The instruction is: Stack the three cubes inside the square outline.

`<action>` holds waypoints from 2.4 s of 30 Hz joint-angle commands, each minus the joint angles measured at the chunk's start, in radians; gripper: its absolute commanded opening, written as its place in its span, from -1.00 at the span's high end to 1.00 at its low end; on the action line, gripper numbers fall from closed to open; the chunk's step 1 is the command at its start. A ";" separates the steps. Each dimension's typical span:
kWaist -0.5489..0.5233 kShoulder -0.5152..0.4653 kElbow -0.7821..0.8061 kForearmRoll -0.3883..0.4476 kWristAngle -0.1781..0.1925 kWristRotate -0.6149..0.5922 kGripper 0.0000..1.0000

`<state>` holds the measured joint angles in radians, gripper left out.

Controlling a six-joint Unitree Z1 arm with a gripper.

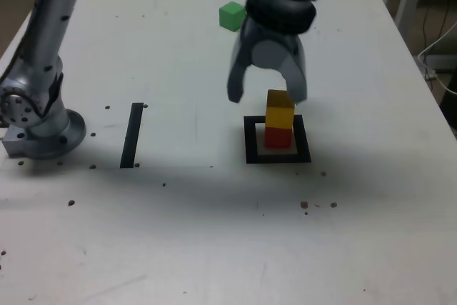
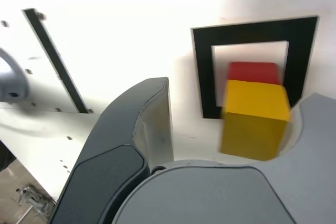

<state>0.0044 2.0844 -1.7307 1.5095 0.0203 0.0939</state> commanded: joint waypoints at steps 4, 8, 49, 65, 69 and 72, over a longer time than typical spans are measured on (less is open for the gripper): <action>0.062 -0.072 0.058 0.017 0.039 0.022 -0.99; 0.160 -0.085 0.093 0.018 0.071 0.100 -0.99; 0.760 0.171 -0.232 0.031 0.052 0.208 -0.98; 0.838 0.295 -0.381 0.022 0.035 0.241 -0.94; 0.844 0.327 -0.406 0.030 0.022 0.253 -0.90; 0.846 0.348 -0.421 0.041 0.011 0.263 -0.79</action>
<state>0.8479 2.4217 -2.1427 1.5378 0.0350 0.3527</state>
